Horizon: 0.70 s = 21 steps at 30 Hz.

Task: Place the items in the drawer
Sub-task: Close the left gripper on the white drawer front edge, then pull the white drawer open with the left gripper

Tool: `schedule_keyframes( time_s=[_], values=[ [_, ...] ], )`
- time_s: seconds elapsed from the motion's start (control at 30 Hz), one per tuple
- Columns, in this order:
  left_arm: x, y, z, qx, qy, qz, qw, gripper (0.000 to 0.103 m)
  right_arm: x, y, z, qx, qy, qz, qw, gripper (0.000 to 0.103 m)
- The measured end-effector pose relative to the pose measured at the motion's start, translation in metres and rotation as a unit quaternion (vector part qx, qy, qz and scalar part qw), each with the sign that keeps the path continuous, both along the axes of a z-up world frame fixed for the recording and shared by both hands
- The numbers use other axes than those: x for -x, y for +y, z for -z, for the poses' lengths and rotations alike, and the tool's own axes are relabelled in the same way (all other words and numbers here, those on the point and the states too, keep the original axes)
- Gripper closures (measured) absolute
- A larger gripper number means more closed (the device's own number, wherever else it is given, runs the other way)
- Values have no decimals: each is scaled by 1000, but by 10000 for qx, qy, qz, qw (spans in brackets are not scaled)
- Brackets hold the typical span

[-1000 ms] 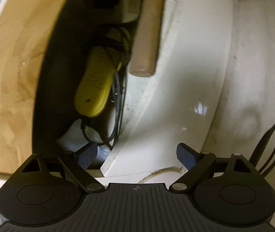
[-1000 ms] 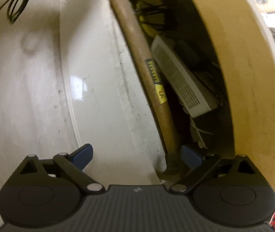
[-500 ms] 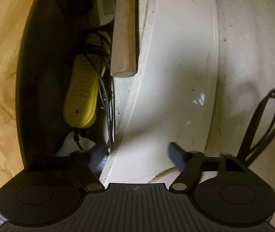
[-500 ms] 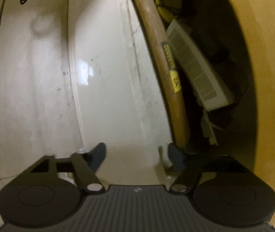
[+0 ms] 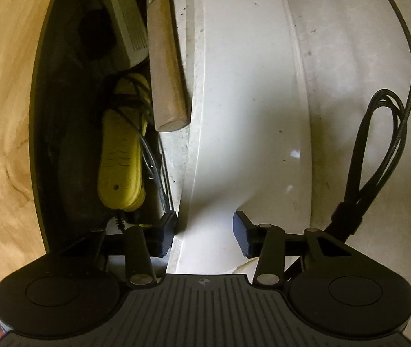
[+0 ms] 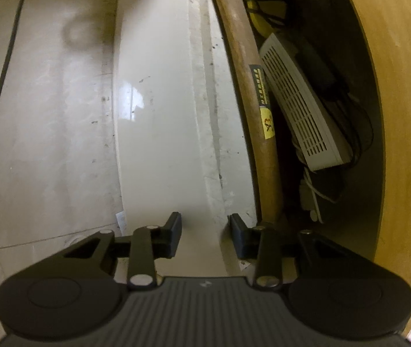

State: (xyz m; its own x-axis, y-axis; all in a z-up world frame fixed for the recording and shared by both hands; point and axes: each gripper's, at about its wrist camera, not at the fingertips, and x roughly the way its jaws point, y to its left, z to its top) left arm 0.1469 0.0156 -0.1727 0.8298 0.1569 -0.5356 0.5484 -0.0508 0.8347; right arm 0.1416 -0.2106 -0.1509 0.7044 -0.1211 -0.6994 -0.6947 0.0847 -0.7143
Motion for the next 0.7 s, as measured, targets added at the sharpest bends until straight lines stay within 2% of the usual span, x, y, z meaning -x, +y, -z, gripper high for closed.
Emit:
schedule_keyframes(
  time_s=[0.27, 0.7],
  values=[
    [20, 3, 0, -97, 102, 244, 9996, 63, 18, -3, -5, 40, 98, -248, 9996, 67],
    [62, 1, -2, -206, 242, 361, 9988, 64, 55, 0, -9, 267, 265, -521, 9979, 69]
  ],
)
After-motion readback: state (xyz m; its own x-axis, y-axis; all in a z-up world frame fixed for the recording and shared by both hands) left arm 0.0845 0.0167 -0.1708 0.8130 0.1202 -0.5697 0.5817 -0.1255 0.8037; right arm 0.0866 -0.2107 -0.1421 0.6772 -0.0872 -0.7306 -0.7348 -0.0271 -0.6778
